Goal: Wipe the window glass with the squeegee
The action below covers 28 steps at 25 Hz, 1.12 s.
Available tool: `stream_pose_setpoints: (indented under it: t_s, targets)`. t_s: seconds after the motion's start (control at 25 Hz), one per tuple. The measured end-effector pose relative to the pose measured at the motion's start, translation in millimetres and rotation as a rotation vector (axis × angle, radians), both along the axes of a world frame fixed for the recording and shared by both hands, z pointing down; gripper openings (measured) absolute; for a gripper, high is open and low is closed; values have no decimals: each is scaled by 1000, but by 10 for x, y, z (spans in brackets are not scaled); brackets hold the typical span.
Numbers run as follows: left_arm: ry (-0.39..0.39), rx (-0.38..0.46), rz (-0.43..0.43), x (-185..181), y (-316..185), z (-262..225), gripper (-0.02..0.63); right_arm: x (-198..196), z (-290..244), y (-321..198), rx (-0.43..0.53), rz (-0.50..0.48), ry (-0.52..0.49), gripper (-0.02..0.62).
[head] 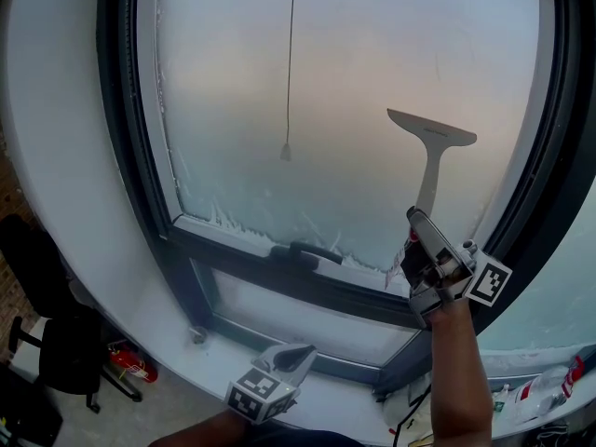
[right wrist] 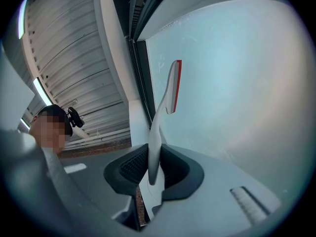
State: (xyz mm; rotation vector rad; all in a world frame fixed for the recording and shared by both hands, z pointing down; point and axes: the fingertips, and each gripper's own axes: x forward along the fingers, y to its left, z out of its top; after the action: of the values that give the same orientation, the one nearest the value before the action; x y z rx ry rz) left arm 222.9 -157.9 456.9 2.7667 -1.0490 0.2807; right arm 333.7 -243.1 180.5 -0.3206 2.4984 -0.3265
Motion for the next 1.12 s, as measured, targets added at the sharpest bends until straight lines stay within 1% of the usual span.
stream_pose_setpoints:
  t_s: [0.4, 0.56, 0.72, 0.84, 1.12]
  targets:
    - [-4, 1, 21, 54, -39, -10, 1, -40, 317, -16, -51, 18, 2, 89]
    - [-5, -10, 21, 37, -69, 4, 1, -24, 417, -34, -81, 8, -19, 90]
    - [-13, -19, 24, 30, -66, 31, 1, -47, 486, -15, -92, 7, -24, 91]
    - [-5, -7, 22, 38, -79, 12, 1, -52, 570, -12, -103, 3, -29, 89]
    - [-8, -8, 20, 36, -98, 28, 1, -46, 695, 0, -123, 6, -38, 89]
